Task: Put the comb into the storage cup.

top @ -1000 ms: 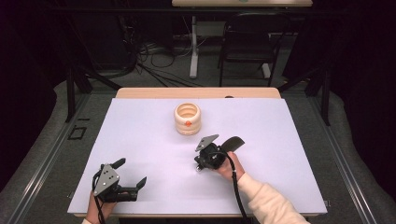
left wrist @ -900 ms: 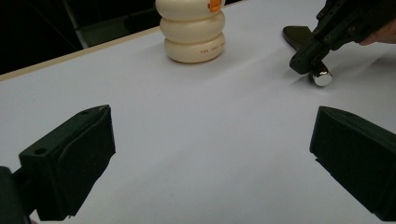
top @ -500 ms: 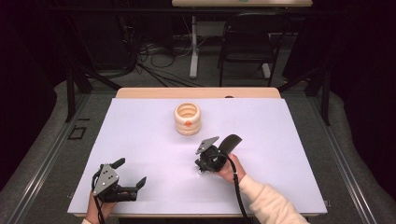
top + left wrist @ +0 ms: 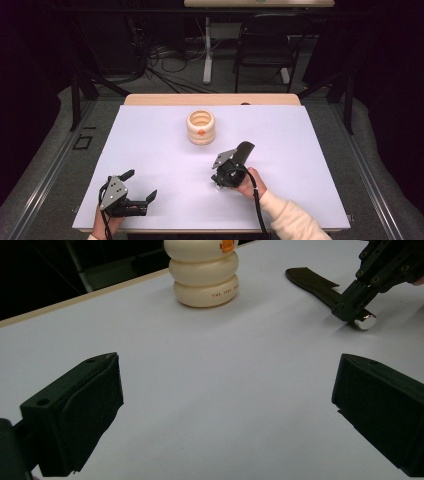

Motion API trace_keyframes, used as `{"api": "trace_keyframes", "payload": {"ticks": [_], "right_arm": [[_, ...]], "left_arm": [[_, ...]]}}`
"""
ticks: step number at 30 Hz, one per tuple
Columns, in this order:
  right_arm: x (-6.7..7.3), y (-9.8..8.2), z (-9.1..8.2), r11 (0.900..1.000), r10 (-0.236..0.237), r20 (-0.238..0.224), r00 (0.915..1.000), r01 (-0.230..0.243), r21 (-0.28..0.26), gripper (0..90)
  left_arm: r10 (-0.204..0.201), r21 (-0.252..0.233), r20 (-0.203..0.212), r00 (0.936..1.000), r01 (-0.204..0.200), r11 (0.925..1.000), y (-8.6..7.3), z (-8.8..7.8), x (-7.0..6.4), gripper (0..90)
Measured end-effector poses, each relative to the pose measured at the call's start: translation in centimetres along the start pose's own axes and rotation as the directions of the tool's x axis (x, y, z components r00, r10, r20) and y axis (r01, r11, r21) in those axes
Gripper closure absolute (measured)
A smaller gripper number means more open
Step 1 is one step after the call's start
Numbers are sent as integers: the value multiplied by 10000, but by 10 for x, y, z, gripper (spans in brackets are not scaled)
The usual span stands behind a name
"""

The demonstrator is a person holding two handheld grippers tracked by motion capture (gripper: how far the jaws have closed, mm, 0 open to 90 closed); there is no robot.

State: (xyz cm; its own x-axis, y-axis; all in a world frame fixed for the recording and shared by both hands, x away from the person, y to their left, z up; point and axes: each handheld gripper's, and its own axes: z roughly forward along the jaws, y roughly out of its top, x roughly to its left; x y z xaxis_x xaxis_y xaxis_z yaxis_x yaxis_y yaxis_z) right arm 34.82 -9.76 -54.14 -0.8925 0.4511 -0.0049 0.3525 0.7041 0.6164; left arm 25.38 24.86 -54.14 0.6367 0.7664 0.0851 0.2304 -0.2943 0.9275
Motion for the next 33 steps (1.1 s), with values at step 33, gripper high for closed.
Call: {"api": "trace_keyframes", "payload": {"ticks": [33], "right_arm": [[2, -30, -27, 9987, 202, -33, 9998, -200, 465, 900]], "left_arm": [[22, 81, 41, 10000, -22, 10000, 0, 0, 0, 1]]}}
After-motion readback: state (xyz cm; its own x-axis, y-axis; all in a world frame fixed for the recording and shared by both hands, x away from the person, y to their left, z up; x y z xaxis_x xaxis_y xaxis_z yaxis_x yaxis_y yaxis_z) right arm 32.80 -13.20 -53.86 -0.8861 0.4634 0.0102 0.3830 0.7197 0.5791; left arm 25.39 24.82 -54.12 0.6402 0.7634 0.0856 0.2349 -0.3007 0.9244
